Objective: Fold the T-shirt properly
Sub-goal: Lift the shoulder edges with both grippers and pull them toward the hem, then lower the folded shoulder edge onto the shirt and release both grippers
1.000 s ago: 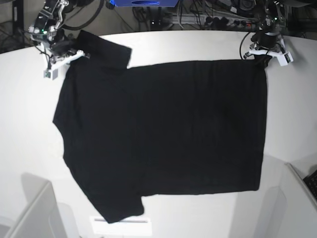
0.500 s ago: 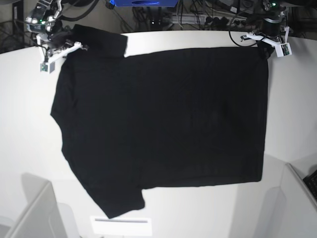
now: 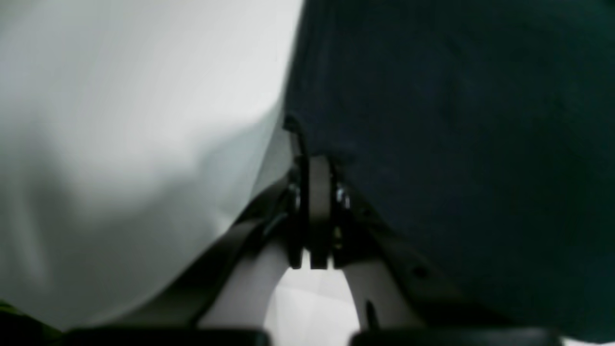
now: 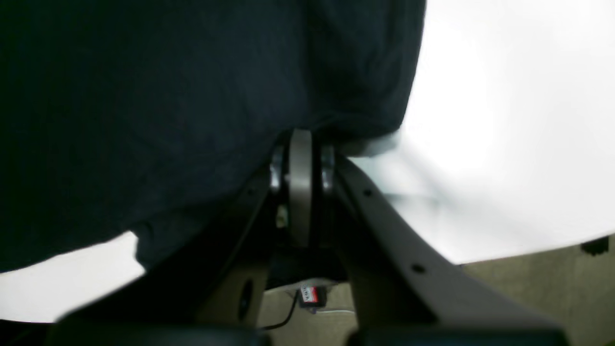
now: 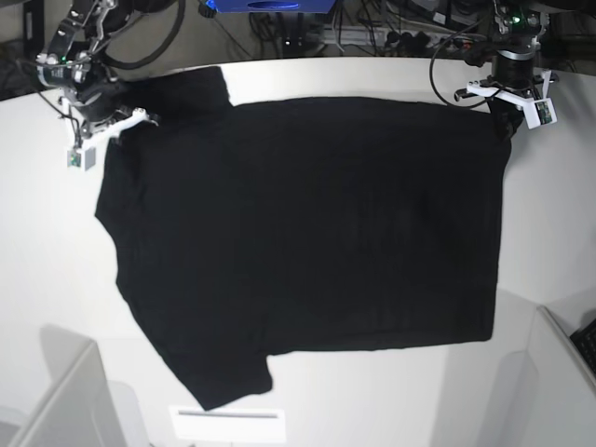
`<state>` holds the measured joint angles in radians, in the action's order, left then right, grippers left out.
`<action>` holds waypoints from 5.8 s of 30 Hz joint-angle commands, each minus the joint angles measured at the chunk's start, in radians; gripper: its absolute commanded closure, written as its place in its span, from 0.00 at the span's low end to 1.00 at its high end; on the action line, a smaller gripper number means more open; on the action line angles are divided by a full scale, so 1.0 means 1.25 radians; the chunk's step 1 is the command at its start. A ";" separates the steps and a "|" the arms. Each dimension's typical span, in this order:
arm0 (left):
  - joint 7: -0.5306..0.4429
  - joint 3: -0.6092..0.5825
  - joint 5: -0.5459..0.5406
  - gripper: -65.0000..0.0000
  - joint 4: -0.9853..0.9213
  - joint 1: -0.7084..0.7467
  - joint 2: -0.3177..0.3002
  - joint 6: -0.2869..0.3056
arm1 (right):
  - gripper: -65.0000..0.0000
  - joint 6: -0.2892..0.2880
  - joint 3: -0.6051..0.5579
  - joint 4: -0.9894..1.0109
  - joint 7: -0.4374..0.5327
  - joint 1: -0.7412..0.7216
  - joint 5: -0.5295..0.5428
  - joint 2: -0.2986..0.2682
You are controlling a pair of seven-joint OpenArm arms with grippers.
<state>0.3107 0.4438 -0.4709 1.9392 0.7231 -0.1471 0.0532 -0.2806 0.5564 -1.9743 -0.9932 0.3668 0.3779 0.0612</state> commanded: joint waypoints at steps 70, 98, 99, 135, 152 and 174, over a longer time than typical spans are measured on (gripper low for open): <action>0.324 0.010 0.147 1.00 -0.148 -0.465 -0.009 -0.047 | 1.00 0.002 -0.111 0.402 0.018 -0.509 -0.136 -0.046; 0.324 0.010 0.147 0.86 -0.213 -0.523 -0.011 -0.047 | 0.54 0.002 -0.107 0.452 0.068 -0.519 -0.136 -0.068; 0.324 0.010 0.147 0.74 -0.214 -0.525 -0.011 -0.047 | 0.49 0.002 -0.106 0.452 0.068 -0.519 -0.136 -0.074; 0.319 0.362 0.138 0.01 -0.134 -0.305 0.107 0.271 | 0.47 0.079 0.201 0.410 0.180 -0.331 0.051 -0.019; 0.319 0.355 0.138 0.01 -0.197 -0.367 0.108 0.270 | 0.48 0.073 0.193 0.517 0.179 -0.360 0.052 -0.023; 0.319 0.275 0.143 0.01 -0.355 -0.524 0.106 0.266 | 0.48 0.073 0.190 0.518 0.183 -0.362 0.047 -0.024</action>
<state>0.6945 0.7891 -0.2874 1.4887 0.0780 -0.0097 0.3901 -0.1993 0.7982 -1.3281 -0.7284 -0.0830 0.4641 0.0330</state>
